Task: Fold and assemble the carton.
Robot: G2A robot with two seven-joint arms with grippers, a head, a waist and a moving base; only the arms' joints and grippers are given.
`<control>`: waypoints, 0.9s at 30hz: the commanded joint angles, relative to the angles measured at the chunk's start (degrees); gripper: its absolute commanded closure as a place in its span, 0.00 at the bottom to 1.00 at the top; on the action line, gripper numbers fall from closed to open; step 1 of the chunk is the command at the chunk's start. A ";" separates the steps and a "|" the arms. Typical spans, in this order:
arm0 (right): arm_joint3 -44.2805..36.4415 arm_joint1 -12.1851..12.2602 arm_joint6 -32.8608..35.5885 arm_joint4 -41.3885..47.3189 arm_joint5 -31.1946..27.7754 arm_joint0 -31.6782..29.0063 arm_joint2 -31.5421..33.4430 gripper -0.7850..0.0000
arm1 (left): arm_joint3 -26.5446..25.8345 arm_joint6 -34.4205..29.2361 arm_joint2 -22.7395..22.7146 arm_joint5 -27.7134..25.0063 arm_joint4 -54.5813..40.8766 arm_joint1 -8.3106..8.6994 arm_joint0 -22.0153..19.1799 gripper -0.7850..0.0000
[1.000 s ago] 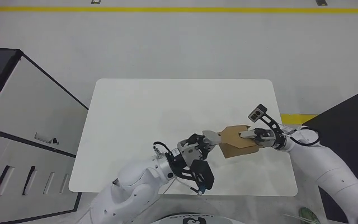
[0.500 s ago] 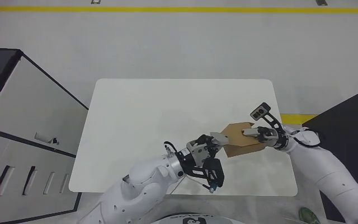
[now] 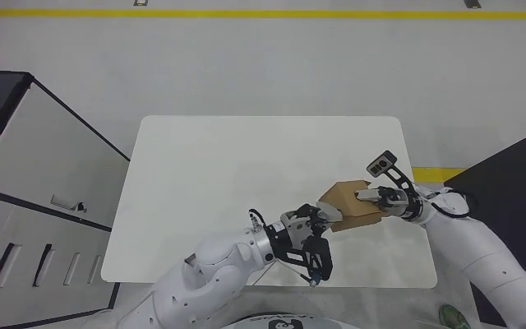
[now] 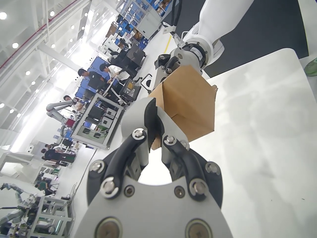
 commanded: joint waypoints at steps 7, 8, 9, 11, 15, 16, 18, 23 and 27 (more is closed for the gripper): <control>-0.54 -0.10 0.00 -1.98 -0.01 -0.05 2.20 1.00 | 1.76 -0.38 -0.96 -0.13 -4.00 -0.29 -0.92 1.00; -0.55 -0.11 0.00 -2.06 -0.01 -0.09 2.41 1.00 | 2.07 -0.54 -1.34 -0.12 -4.85 -0.28 -0.83 1.00; -0.55 -0.11 0.00 -2.06 -0.01 -0.09 2.41 1.00 | 2.34 -1.05 -1.75 -0.06 -5.66 -0.29 -0.73 1.00; -0.55 -0.11 0.00 -2.06 -0.01 -0.09 2.41 1.00 | 2.59 -1.49 -2.08 -0.03 -6.41 -0.31 -0.70 1.00; -0.55 -0.11 0.00 -2.06 -0.01 -0.09 2.41 1.00 | 2.59 -1.49 -2.08 -0.03 -6.41 -0.31 -0.70 1.00; -0.55 -0.11 0.00 -2.06 -0.01 -0.09 2.41 1.00 | 2.59 -1.49 -2.08 -0.03 -6.41 -0.31 -0.70 1.00; -0.55 -0.11 0.00 -2.06 -0.01 -0.09 2.41 1.00 | 2.59 -1.49 -2.08 -0.03 -6.41 -0.31 -0.70 1.00; -1.58 -0.27 -2.31 -3.58 0.62 -0.36 2.55 1.00 | 2.48 -1.20 -2.24 0.27 -6.35 -0.26 -0.44 1.00; -1.32 -0.51 -2.60 -5.36 1.23 -0.39 3.18 1.00 | 2.52 0.64 -2.77 -0.52 -6.46 -0.02 -0.18 1.00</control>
